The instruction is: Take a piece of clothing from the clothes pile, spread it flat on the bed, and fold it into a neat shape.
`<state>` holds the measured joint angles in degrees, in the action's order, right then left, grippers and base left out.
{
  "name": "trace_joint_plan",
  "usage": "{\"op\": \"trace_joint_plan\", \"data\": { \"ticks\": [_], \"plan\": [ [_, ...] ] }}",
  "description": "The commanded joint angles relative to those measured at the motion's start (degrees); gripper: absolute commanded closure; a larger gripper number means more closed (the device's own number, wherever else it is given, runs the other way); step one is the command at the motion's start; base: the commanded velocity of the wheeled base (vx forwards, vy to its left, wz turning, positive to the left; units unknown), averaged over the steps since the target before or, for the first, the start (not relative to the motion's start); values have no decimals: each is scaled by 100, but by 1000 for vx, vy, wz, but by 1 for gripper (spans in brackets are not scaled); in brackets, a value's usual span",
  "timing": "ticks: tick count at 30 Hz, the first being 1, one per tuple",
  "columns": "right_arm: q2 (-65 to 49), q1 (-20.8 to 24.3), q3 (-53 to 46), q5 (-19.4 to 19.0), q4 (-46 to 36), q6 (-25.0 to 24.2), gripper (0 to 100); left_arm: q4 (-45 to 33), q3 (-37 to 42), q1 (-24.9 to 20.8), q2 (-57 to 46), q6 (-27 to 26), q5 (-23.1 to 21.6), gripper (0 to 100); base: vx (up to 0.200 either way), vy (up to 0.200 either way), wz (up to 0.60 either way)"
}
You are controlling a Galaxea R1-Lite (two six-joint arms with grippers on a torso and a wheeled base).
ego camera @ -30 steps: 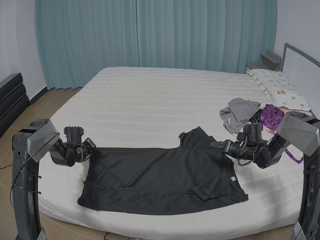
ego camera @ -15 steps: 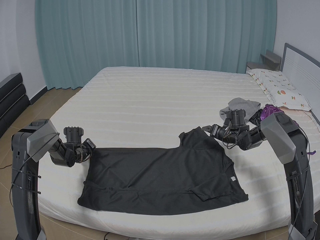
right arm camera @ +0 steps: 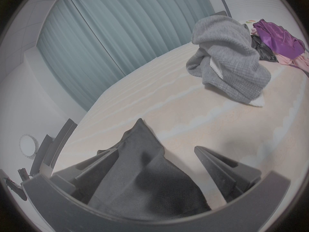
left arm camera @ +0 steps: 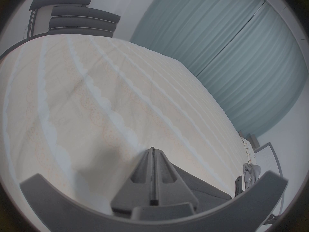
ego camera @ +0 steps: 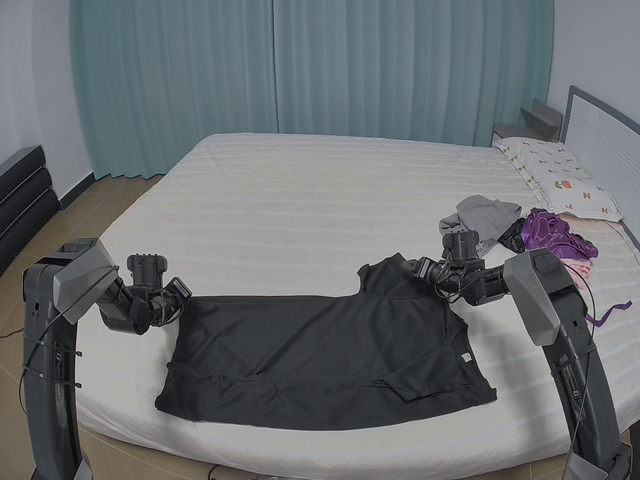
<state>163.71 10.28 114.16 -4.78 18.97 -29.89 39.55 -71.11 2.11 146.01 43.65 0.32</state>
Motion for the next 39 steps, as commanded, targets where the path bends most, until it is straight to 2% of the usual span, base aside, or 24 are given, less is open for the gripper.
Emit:
{"op": "trace_joint_plan", "data": {
  "ticks": [1,3,4,12,23,30,31,39],
  "plan": [
    [100,-8,43,-6,10,-8,0,0,-8,0,-11,3,3,100,0,0,0],
    [100,-17,43,-6,10,-17,0,0,-8,0,-11,3,3,100,0,0,0],
    [91,-43,43,-6,37,-26,100,0,-8,0,-11,3,3,100,0,0,0],
    [-173,-166,27,-6,-42,-52,100,0,0,0,-37,3,3,100,0,0,0],
    [-656,-201,-518,-76,-78,-201,100,-8,167,9,-301,3,12,100,0,0,0],
    [-427,-166,-492,-76,-113,-131,100,-17,167,9,-292,-6,12,100,0,0,0],
    [-401,-158,-474,-76,-121,-122,0,-17,167,9,-292,-6,12,100,0,0,0],
    [-111,-114,-166,-67,-51,-69,0,-8,167,26,-248,-6,12,100,0,0,0]
  ]
}}
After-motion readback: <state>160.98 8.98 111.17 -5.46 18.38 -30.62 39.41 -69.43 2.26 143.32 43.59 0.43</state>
